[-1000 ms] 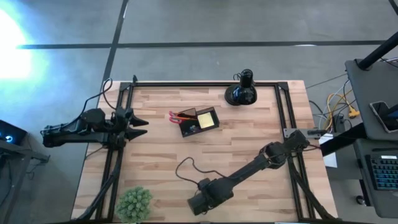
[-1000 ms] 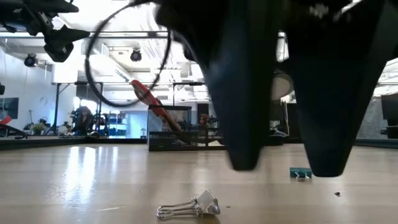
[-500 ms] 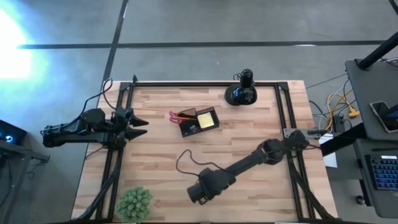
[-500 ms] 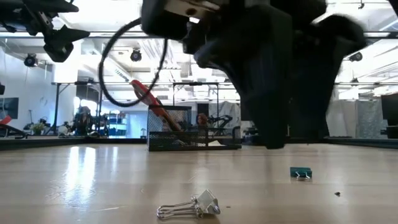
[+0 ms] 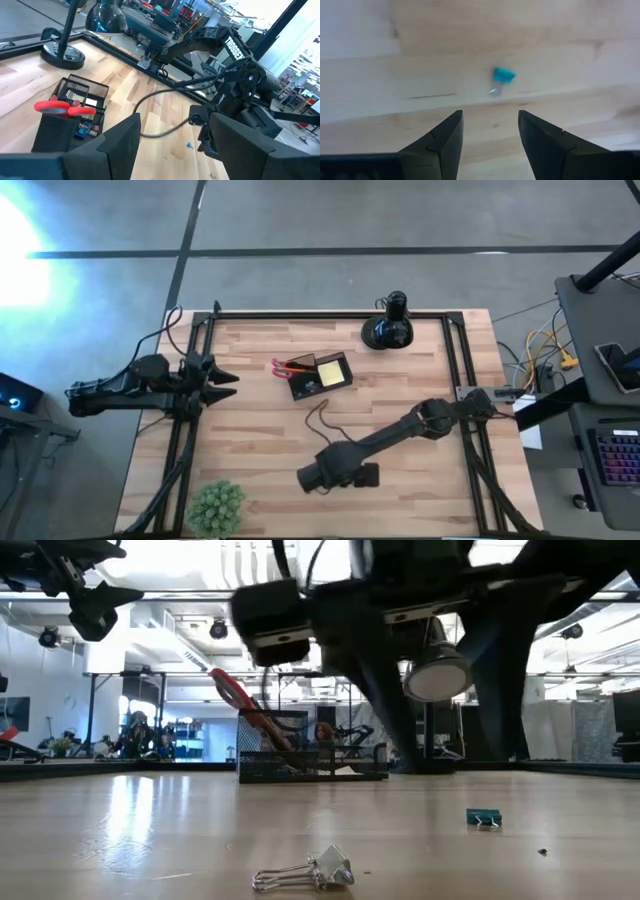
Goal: Pick and place office supplies into organizer
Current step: Put the blue clip into the black organizer, then put the yellow clip into the black organizer
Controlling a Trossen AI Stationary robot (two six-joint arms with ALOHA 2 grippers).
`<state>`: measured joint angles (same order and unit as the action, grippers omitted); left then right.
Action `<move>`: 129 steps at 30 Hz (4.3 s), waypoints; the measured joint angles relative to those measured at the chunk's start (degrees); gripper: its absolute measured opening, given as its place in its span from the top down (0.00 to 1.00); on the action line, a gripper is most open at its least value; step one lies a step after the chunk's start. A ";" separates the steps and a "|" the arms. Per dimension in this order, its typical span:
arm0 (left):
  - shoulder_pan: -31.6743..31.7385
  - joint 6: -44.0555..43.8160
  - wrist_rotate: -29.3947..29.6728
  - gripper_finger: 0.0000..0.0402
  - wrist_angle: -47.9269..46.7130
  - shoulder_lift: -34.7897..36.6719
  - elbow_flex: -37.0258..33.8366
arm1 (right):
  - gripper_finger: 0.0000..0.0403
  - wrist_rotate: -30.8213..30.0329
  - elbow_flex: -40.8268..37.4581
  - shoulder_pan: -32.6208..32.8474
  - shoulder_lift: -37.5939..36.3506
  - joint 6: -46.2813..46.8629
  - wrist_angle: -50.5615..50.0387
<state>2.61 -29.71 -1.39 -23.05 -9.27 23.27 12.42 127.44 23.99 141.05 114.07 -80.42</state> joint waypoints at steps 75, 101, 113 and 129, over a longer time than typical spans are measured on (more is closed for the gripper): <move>-0.02 -0.04 -1.46 0.43 0.04 -0.33 0.02 | 0.86 -39.57 5.55 -10.11 -2.69 -11.09 7.64; 0.00 0.02 -1.44 0.43 -0.35 -0.40 0.02 | 0.66 -35.07 0.05 -24.37 -1.14 -37.11 17.77; 0.00 -0.03 -1.42 0.43 -0.33 -0.42 0.02 | 0.53 -28.88 1.38 -19.51 -4.25 -41.31 13.55; 0.00 0.02 -1.44 0.43 -0.49 -0.86 0.02 | 0.55 -19.25 1.36 6.98 -2.89 -83.20 20.94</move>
<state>2.61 -29.69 -2.83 -23.54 -10.14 23.29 -6.84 128.80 30.97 138.17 30.87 -59.47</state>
